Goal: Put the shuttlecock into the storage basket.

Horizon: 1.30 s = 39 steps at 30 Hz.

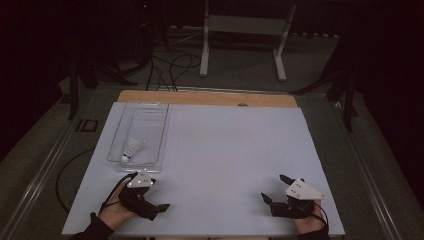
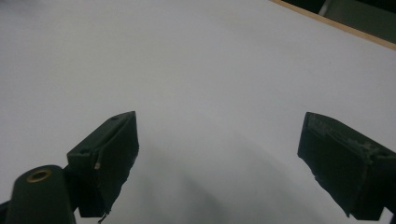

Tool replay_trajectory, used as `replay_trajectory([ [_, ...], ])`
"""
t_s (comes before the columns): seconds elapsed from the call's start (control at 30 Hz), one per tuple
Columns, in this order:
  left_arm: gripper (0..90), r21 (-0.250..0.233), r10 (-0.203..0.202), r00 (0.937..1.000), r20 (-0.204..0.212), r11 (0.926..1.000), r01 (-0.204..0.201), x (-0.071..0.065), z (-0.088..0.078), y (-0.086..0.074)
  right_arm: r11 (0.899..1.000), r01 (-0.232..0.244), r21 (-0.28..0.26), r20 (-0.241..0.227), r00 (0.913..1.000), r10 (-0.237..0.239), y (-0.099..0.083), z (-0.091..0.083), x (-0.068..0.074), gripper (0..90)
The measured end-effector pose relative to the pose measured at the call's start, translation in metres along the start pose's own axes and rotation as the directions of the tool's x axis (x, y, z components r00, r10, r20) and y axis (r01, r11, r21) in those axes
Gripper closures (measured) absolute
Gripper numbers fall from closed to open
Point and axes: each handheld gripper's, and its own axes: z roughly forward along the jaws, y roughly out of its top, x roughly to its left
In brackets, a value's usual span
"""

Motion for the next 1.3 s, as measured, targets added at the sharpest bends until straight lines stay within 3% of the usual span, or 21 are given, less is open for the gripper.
replay_trajectory([
  [0.27,0.1,-0.032,-0.017,0.9987,-0.048,0.9994,0.016,-0.0017,-0.0034,-0.0016,1.0,0.002,0.004,-0.001,1.0,-0.002,-0.0002,0.0005,0.0,12.1],
  [0.37,0.1,-0.061,-0.047,0.9971,-0.059,0.9972,0.043,-0.0024,-0.0045,-0.002,1.0,0.001,0.006,-0.001,1.0,-0.001,-0.0002,0.0005,0.0,12.2],
  [0.6,0.1,-0.079,-0.054,0.9926,-0.108,0.9958,0.046,-0.0041,-0.0007,-0.0043,1.0,0.001,0.007,-0.003,1.0,-0.001,-0.0003,0.0004,-0.0002,12.2],
  [1.0,0.2,-0.063,-0.044,0.9926,-0.113,0.9973,0.037,-0.0037,0.0034,-0.0067,1.0,0.0,0.001,-0.003,1.0,0.0,0.0,-0.0004,0.0001,12.2],
  [1.3,0.1,-0.079,-0.039,0.9932,-0.11,0.9964,0.03,-0.0049,0.0034,-0.0072,1.0,-0.006,0.004,-0.007,1.0,0.006,-0.0004,-0.0005,-0.0004,12.2],
])
